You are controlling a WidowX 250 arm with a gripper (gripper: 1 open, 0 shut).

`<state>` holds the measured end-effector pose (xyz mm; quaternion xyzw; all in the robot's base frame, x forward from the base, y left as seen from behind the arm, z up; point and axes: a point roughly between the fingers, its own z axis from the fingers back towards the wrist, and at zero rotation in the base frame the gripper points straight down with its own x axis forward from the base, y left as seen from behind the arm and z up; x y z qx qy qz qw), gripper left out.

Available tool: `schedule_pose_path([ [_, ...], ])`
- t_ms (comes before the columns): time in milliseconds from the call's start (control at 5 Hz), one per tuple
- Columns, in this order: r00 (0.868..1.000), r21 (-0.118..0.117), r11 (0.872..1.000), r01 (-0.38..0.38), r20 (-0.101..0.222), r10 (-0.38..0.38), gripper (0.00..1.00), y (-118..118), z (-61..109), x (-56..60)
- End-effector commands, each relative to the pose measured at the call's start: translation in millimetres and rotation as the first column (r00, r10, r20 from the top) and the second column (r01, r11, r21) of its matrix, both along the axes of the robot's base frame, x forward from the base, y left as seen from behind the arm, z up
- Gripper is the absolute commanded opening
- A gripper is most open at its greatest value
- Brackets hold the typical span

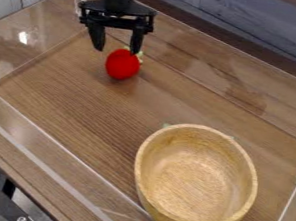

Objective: Move the red object to the right side of the table

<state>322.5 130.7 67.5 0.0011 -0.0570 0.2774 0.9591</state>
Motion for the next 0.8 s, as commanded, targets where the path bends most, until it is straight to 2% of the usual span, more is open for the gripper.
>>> schedule_pose_path([
  [0, 0.999, 0.024, 1.000, -0.011, 0.033, 0.010, 1.00, 6.2, 11.3, 3.3],
  [200, 0.999, 0.030, 0.999, -0.013, 0.031, 0.012, 1.00, 5.9, 10.5, 3.9],
  [600, 1.000, 0.038, 0.999, -0.023, -0.011, 0.023, 1.00, 2.8, -17.1, 7.3],
])
